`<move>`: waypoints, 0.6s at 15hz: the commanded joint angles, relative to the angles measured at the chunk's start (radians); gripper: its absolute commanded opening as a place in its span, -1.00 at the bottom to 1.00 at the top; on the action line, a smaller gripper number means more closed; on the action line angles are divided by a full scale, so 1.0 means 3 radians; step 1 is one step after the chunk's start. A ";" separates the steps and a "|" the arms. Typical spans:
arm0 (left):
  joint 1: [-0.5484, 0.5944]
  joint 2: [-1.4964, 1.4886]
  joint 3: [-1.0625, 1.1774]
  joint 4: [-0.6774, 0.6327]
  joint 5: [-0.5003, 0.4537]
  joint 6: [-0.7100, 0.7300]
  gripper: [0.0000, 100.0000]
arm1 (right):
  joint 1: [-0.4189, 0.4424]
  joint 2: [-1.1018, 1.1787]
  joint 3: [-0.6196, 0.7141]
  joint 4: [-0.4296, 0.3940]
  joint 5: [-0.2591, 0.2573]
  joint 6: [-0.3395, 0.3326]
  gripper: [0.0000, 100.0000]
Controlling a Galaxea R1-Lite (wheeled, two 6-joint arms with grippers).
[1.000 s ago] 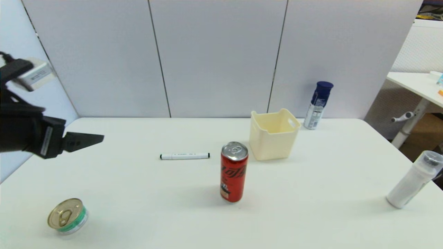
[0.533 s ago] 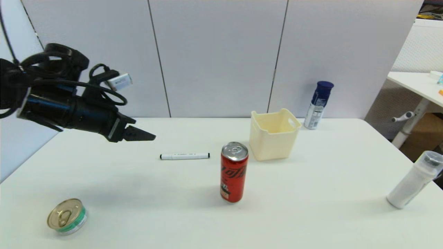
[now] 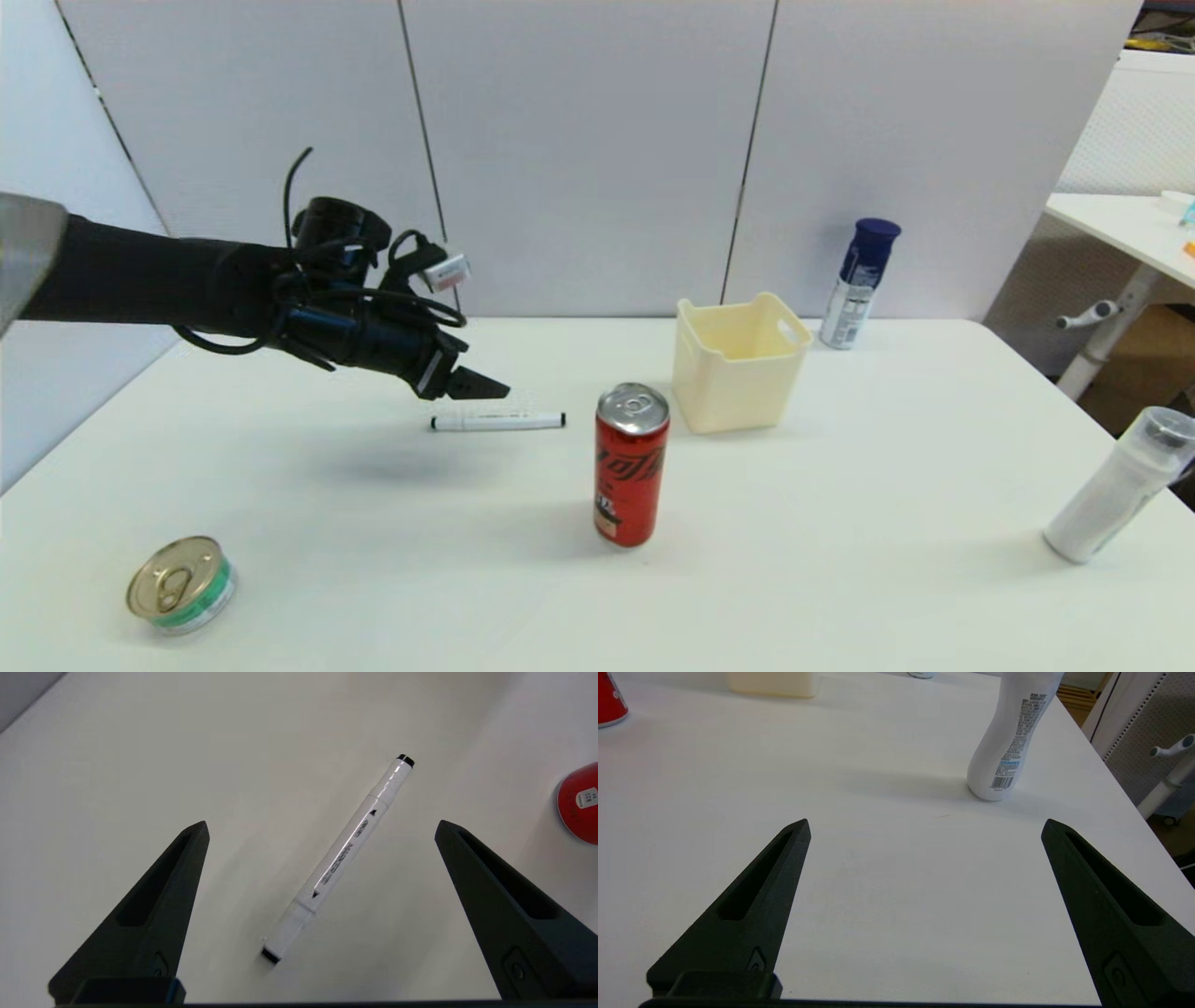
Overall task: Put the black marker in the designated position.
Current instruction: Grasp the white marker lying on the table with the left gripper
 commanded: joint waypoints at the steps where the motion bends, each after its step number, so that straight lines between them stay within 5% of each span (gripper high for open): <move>1: -0.0016 0.0186 0.0003 -0.0039 -0.0086 0.0214 1.00 | 0.0003 0.0004 0.0000 0.0001 0.0003 -0.0002 1.00; 9: 0.0005 0.0314 0.0034 -0.0049 -0.0587 0.0419 1.00 | -0.0002 0.0004 0.0000 0.0001 0.0003 -0.0002 1.00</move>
